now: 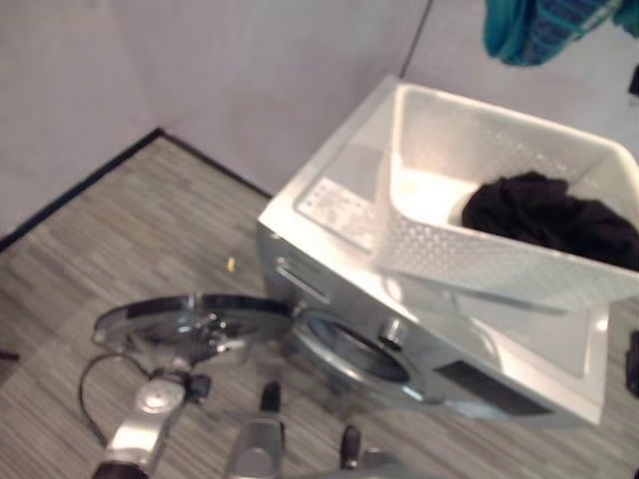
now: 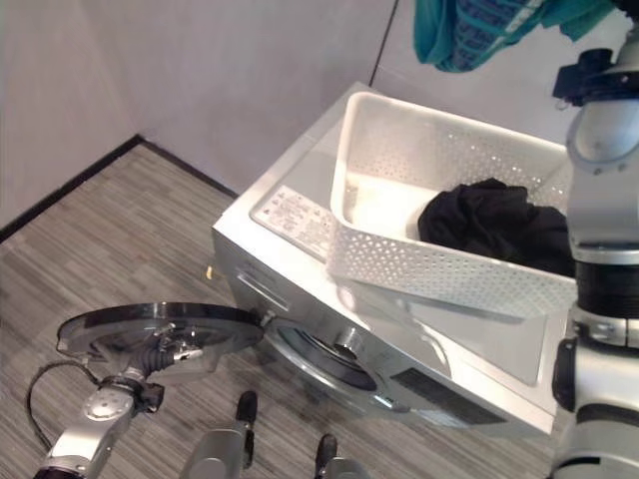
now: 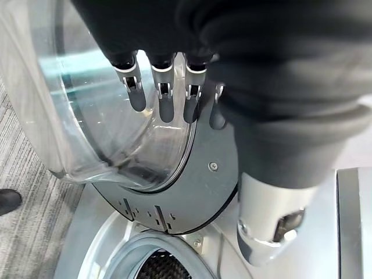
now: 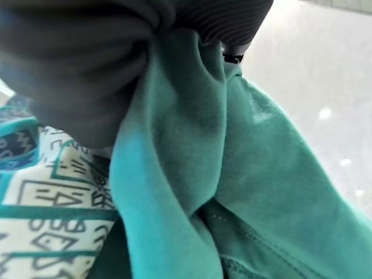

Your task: Grab the laundry basket,head to the washer,open it,put in the laundry and shut it.

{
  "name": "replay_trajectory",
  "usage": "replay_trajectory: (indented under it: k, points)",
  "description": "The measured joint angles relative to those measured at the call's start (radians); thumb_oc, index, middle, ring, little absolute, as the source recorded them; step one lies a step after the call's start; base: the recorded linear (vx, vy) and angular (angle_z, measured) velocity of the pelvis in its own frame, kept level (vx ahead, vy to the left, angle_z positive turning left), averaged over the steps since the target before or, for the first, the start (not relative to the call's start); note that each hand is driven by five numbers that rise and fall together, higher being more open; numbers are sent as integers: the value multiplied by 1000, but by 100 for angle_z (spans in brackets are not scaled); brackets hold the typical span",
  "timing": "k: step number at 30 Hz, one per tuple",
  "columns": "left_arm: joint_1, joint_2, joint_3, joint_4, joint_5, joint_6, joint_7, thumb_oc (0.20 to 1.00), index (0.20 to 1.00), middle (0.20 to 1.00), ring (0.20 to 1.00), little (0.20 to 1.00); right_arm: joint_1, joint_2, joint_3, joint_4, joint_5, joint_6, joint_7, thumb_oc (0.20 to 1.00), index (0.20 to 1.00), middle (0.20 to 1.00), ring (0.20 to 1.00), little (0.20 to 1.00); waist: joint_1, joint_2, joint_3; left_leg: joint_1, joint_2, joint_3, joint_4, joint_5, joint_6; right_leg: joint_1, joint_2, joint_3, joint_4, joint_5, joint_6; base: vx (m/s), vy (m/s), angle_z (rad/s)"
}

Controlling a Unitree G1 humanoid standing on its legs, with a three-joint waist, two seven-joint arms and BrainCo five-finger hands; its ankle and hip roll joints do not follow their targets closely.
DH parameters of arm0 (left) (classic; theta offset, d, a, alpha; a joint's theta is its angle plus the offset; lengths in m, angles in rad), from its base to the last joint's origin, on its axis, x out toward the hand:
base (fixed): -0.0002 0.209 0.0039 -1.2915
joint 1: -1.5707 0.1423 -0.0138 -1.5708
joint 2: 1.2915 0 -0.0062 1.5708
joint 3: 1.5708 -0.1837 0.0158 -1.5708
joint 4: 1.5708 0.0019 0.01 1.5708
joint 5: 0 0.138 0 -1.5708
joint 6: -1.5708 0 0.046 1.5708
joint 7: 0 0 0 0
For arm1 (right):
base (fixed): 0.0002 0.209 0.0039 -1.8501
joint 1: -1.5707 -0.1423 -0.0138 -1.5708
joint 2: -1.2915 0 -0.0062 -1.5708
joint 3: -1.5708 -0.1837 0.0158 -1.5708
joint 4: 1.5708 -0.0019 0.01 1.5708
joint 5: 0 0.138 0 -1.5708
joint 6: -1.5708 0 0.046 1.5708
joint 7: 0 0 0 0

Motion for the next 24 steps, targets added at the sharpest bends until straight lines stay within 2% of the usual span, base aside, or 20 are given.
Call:
replay_trajectory:
  k: [1,4,5,6,7,8,10,11,13,14,15,16,17,18,21,24]
  points:
    - [8,1,2,-3,0,0,0,1000,1000,1000,1000,1000,1,25,0,0,-9,2,-7,200,200,200,200,200,-2,3,1,0,1,18,6,-5,7,-15,-8,7,18,0,0,-168,100,-60]
    - [8,-2,24,-6,1,-3,4,1000,1000,1000,1000,1000,20,58,-1,0,-10,12,-18,200,200,200,200,200,-2,10,6,0,-5,67,18,-16,28,-35,-35,-29,41,3,-4,-158,136,-38]
    - [10,-2,36,-14,2,-4,8,1000,1000,1000,1000,1000,21,86,-3,-4,-15,13,-21,200,200,200,200,200,-2,19,11,1,1,80,34,-22,36,-35,-32,-48,44,31,12,-112,89,-37]
    - [9,-6,47,-22,2,-8,17,1000,1000,1000,1000,1000,29,105,-2,-17,-18,16,-23,200,200,200,200,200,1,34,18,7,14,82,27,-28,37,-35,-32,-56,62,37,10,-147,119,-31]
    - [8,-15,61,-23,3,-10,25,1000,1000,1000,1000,1000,54,110,0,-40,-21,11,-25,200,200,200,200,200,-1,53,22,11,18,96,18,-27,53,-46,-32,-87,103,24,-7,-173,88,-32]
    - [17,-36,85,-36,5,-19,33,1000,1000,1000,1000,1000,66,111,1,-54,-31,9,-26,200,200,200,200,200,2,72,25,23,27,116,-8,-8,59,-80,-34,-103,218,-32,-17,-192,57,-26]
    - [43,-50,112,-80,12,-26,46,1000,1000,1000,1000,1000,69,116,1,-76,-47,7,-27,200,200,200,200,200,15,88,19,36,42,141,-57,29,66,-91,-26,-129,389,-116,2,-155,14,-41]
    - [47,-55,121,-89,13,-29,50,1000,1000,1000,1000,1000,68,121,2,-82,-48,0,-28,200,200,200,200,200,35,88,17,49,48,161,-88,51,62,-79,-22,-132,430,-145,6,-114,-31,-62]
    - [52,-59,124,-90,19,-36,66,1000,1000,1000,1000,1000,68,149,2,-94,-48,-14,-28,200,200,200,200,200,62,79,8,58,60,195,-119,69,56,-36,-19,-130,428,-178,22,-193,-93,-70]
    - [60,-60,126,-90,19,-40,72,1000,1000,1000,1000,1000,82,174,1,-114,-47,-23,-31,200,200,200,200,200,76,64,-2,55,65,218,-122,82,46,-5,-17,-113,407,-203,42,-181,-101,-67]
    - [66,-61,127,-90,19,-43,75,1000,1000,1000,1000,1000,101,197,0,-136,-47,-29,-36,200,200,200,200,200,88,51,-9,53,71,237,-119,89,37,7,-18,-100,372,-225,43,-106,-65,-65]
    - [70,-63,127,-90,19,-43,77,1000,1000,1000,1000,1000,117,213,1,-156,-47,-35,-36,200,200,200,200,200,96,40,-17,48,71,241,-116,91,32,14,-14,-95,332,-237,29,-117,-170,-76]
    - [79,-74,126,-90,19,-46,76,1000,1000,1000,1000,1000,129,231,13,-172,-47,-55,-37,200,200,200,200,200,104,31,-34,31,70,202,-115,107,10,42,6,-88,222,-267,-3,-171,-236,-60]
    - [83,-107,140,-91,19,-48,81,1000,1000,1000,1000,1000,157,243,7,-199,-47,-58,-40,200,200,200,200,200,100,48,-44,20,100,197,-111,116,-3,41,34,-95,205,-253,-18,-263,-300,-53]
    - [94,-121,123,-94,19,-61,89,1000,1000,1000,1000,1000,242,259,4,-254,-47,-80,-63,200,200,200,200,200,95,45,-69,26,145,194,-113,144,-38,38,83,-76,199,-246,-47,-160,-151,-21]
    - [104,-127,113,-97,19,-68,97,1000,1000,1000,1000,1000,276,258,-7,-270,-47,-99,-80,200,200,200,200,200,87,59,-82,22,178,170,-127,171,-69,33,126,-86,204,-247,-67,-255,-202,7]
